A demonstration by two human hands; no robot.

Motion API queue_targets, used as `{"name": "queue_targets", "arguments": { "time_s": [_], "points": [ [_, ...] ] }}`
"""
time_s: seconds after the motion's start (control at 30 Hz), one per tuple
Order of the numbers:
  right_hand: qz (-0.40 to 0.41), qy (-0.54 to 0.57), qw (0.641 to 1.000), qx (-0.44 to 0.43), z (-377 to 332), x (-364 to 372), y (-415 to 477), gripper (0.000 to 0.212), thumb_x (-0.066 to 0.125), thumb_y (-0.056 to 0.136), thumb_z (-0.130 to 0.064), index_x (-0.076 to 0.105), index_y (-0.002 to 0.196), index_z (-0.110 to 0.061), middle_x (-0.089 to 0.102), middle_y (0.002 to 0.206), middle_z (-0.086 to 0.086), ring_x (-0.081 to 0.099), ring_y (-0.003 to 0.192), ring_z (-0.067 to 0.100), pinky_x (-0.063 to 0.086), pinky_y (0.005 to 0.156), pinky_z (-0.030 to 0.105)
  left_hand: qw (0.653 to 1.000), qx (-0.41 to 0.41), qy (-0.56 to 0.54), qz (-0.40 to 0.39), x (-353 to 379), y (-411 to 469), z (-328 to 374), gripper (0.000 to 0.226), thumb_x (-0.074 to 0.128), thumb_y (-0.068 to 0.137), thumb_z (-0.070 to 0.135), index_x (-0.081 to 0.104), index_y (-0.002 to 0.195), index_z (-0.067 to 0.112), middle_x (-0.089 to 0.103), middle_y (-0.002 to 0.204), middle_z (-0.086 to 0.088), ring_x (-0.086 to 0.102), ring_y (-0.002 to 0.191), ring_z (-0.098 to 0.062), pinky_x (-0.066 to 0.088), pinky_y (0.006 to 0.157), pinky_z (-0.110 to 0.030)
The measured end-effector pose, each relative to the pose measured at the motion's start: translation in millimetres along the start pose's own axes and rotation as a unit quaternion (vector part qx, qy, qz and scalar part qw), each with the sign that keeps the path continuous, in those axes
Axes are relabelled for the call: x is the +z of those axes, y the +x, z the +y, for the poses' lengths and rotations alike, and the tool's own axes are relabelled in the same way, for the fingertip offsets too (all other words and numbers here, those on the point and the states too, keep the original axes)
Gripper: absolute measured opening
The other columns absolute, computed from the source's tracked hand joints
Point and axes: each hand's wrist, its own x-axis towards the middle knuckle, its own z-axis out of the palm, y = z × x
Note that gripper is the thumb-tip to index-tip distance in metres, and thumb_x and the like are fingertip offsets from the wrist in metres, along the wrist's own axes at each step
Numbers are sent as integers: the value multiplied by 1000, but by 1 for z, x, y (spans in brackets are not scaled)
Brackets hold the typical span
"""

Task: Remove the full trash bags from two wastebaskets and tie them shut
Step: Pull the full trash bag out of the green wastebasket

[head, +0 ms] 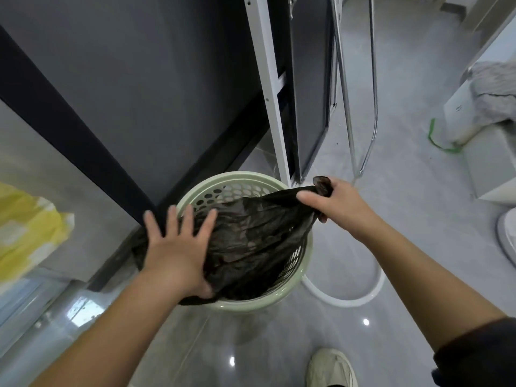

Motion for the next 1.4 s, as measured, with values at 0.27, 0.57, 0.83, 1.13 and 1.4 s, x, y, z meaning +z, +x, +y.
{"name": "queue_targets", "arguments": {
  "time_s": [0.27, 0.57, 0.83, 1.13, 1.4],
  "points": [
    [-72, -129, 981, -123, -9, 26, 3, 22, 64, 88, -15, 50, 77, -26, 51, 70, -14, 49, 63, -2, 39, 63, 16, 981, -55, -149, 111, 4, 4, -34, 13, 51, 84, 17, 59, 95, 18, 63, 89, -5, 61, 81, -27, 53, 69, -36],
    [-288, -119, 941, -136, -12, 122, 13, 56, 71, 82, -10, 49, 134, -12, 57, 128, -1, 51, 118, 6, 36, 103, 17, 851, 78, -475, 209, -13, 15, -18, 12, 73, 78, 15, 68, 76, 26, 65, 70, 6, 58, 63, -6, 40, 58, -5],
    [-210, -85, 973, -37, -6, 139, 12, 23, 53, 96, -18, 64, 111, -6, 65, 105, 1, 57, 99, 10, 41, 86, 17, 845, -138, -503, 115, 34, 38, -54, 36, 61, 88, 29, 56, 119, 12, 62, 103, -9, 61, 90, -23, 52, 80, -36],
    [-154, -100, 982, -34, -39, 122, 0, 21, 50, 97, -22, 61, 87, -8, 58, 73, 0, 55, 68, 12, 44, 65, 23, 690, -127, -706, -98, 55, 35, -63, 17, 55, 95, 21, 57, 89, 5, 71, 82, -14, 69, 65, -22, 58, 51, -28],
    [-116, 94, 987, 65, -103, 77, -14, 19, 50, 94, -23, 66, 87, -15, 72, 81, 1, 69, 80, 21, 54, 79, 32, 691, -133, -701, -113, 60, 35, -68, 16, 56, 94, 19, 57, 91, 4, 71, 93, -21, 69, 74, -30, 59, 75, -45]
  ]
}}
